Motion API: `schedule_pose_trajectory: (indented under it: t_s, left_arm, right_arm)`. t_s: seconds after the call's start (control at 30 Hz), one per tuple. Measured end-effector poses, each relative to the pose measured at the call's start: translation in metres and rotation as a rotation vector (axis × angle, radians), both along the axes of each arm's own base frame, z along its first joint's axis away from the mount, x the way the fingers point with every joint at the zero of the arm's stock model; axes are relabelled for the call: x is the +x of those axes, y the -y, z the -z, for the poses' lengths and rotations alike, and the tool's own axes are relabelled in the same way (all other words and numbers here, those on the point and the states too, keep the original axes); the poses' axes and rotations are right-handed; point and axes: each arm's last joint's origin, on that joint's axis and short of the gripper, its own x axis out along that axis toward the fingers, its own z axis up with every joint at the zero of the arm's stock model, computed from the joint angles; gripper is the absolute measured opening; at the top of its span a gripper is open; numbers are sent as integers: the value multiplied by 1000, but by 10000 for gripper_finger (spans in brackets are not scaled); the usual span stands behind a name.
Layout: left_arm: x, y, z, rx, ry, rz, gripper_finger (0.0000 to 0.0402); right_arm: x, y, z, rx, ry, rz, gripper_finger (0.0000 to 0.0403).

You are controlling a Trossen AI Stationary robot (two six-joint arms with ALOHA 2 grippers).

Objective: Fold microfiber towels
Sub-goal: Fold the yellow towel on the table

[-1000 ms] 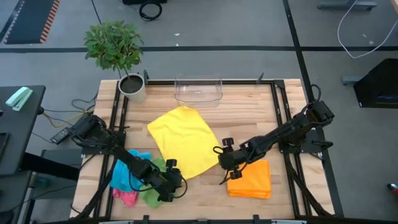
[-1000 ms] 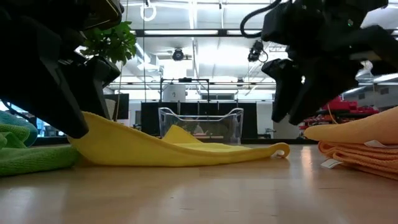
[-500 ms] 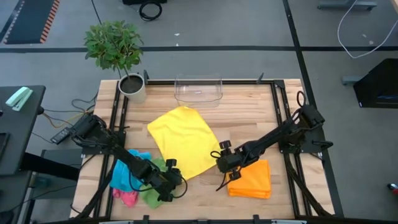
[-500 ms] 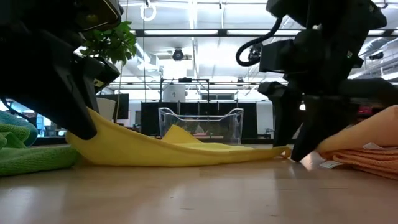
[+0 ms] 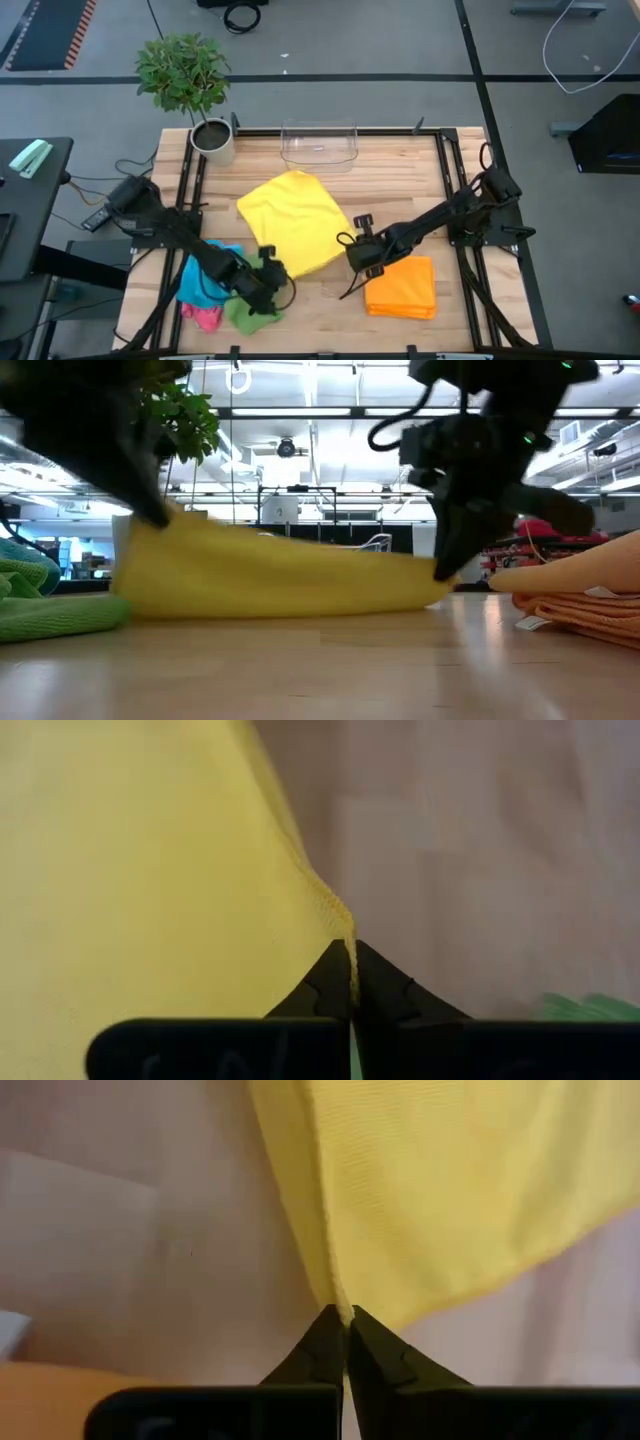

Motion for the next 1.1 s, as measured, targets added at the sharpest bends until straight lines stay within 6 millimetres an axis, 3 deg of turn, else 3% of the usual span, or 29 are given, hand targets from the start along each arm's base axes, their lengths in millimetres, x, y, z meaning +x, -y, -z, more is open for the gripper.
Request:
schedule_pose_trajectory:
  t_s: [0.1,0.23,0.37,0.5,0.63,0.8,0.9,1.0,1.1]
  left_arm:
    - [-5,-21,-22,62,34,-89,4]
    - [-8,-55,-42,109,28,-186,4]
    - [-4,-82,-59,108,80,-249,4]
    - [8,-92,-70,-50,173,-244,4]
    - [17,-83,-75,-310,205,-150,4]
    - [8,-54,-75,-550,105,-36,4]
    - [0,-37,-75,-582,94,-27,4]
    - [-6,-35,-70,-527,71,-118,4]
    - [-9,-48,-61,-419,40,-276,4]
  right_arm:
    - [3,12,-19,-27,-37,-11,8]
    - [-3,45,-47,-46,-98,24,7]
    - [-23,77,-80,16,-127,61,7]
    - [-49,89,-107,138,-109,92,6]
    - [-67,72,-122,361,-102,113,4]
    - [-68,14,-124,759,-147,73,4]
    - [-61,-15,-115,805,-159,39,3]
    - [-48,-15,-100,778,-173,88,3]
    - [-34,8,-87,736,-180,187,3]
